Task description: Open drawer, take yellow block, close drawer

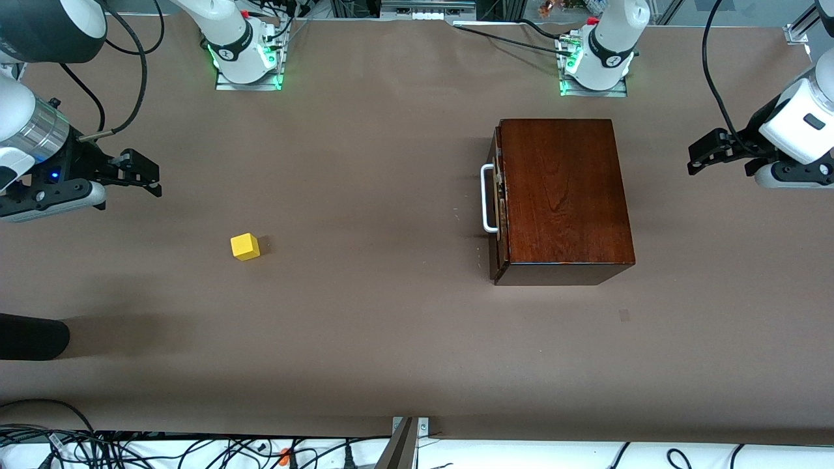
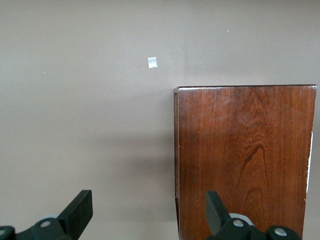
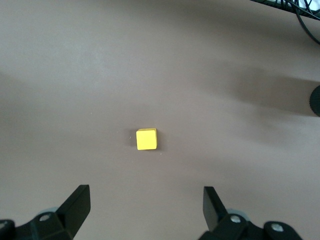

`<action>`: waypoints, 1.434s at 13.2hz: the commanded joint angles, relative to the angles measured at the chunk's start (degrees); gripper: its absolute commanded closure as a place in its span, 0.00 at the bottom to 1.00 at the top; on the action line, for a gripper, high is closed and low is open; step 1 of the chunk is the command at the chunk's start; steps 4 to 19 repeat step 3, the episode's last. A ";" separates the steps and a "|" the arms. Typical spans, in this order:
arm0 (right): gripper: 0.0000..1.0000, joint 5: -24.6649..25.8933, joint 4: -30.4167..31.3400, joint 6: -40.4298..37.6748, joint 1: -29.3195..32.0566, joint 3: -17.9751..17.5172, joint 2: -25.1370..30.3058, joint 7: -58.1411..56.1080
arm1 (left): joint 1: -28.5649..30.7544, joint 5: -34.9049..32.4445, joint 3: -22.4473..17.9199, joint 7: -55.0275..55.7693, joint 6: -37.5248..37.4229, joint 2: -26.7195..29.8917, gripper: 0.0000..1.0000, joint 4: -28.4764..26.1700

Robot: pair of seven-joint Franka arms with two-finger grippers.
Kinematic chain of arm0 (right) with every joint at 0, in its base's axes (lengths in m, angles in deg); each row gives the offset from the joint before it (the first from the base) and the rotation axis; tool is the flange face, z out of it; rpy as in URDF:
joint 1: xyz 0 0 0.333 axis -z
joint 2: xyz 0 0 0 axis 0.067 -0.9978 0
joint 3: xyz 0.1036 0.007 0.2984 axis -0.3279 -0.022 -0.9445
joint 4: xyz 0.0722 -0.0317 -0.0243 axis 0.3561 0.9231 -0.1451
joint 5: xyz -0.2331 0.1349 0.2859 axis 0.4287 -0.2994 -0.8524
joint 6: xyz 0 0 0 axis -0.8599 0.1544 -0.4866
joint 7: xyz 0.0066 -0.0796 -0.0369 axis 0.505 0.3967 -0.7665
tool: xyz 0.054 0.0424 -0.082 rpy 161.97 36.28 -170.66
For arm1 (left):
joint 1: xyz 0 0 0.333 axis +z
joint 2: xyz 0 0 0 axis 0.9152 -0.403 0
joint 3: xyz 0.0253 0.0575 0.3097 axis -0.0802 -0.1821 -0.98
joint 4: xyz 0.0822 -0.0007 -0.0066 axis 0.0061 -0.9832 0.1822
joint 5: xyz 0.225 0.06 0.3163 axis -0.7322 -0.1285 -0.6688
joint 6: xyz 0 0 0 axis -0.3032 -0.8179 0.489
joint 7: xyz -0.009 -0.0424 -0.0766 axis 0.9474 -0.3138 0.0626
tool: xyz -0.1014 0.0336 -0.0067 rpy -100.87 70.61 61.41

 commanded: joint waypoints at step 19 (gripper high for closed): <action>0.00 -0.07 -1.53 -0.47 0.43 -0.38 -0.70 -0.15 | 0.76 -0.70 0.04 1.90 -0.29 -0.37 0.00 0.24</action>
